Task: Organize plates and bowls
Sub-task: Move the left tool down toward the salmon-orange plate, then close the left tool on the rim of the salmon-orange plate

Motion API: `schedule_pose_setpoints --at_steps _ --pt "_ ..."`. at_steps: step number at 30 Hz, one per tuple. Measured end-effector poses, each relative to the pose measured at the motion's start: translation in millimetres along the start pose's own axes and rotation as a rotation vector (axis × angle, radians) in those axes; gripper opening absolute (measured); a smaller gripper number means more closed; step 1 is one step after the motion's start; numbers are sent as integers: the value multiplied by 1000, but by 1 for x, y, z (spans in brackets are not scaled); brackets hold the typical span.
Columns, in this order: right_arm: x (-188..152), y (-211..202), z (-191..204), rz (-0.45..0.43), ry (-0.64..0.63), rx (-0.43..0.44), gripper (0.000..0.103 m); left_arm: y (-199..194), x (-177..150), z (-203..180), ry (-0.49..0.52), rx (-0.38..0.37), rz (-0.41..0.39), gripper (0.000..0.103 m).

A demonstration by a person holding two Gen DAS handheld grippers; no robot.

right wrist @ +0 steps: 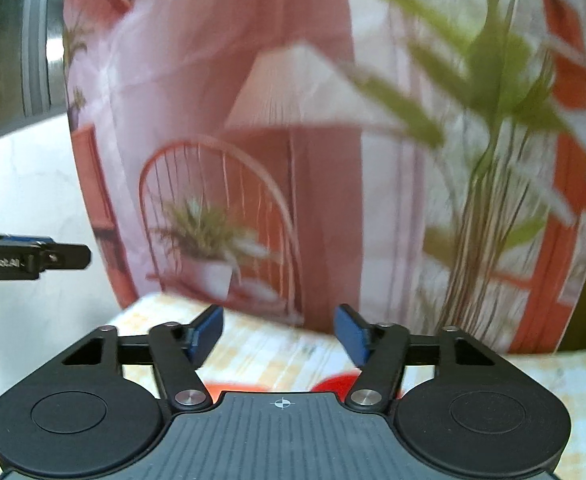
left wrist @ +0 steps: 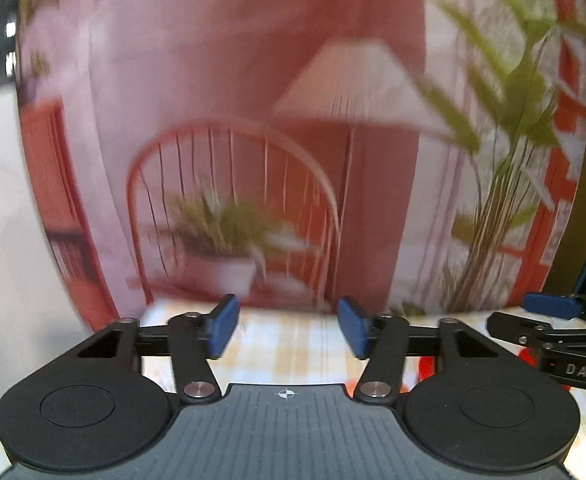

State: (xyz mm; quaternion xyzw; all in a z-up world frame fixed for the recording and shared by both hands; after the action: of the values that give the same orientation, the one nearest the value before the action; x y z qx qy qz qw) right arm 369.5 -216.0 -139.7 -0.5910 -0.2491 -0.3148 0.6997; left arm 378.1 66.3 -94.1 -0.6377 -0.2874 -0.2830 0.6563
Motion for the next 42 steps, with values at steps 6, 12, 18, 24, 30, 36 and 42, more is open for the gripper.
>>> schedule_pose_setpoints --at_steps 6,12,18,24,30,36,42 --pt "-44 55 14 151 -8 8 31 66 -51 5 -19 -19 163 51" --pt "-79 86 12 256 -2 -14 18 112 -90 11 -63 -48 281 36" --pt "-100 106 2 329 31 -29 16 131 -109 14 -89 -56 325 30" --pt "-103 117 -6 354 42 -45 17 142 -112 8 -99 -60 346 31" --pt "-110 124 -11 375 75 -24 15 150 -117 2 -111 -100 373 24" --pt "-110 120 -11 366 90 -3 8 148 -119 -7 -102 -138 372 15" --pt "-113 118 -12 362 116 13 8 142 -118 -4 -112 -149 354 10"
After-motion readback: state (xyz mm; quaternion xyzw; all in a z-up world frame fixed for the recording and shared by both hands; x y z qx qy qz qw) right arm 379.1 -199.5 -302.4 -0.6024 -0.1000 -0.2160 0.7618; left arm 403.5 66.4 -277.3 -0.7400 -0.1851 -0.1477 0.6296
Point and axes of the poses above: each gripper's, at about its wrist camera, not at the fingertips, and y roughly the way its jaws point, z to its left, x to its top, the point moved 8 cm from there along y, roughly the way its jaws point, and after that the axes turned 11 degrees about z, right-handed, at the moved point
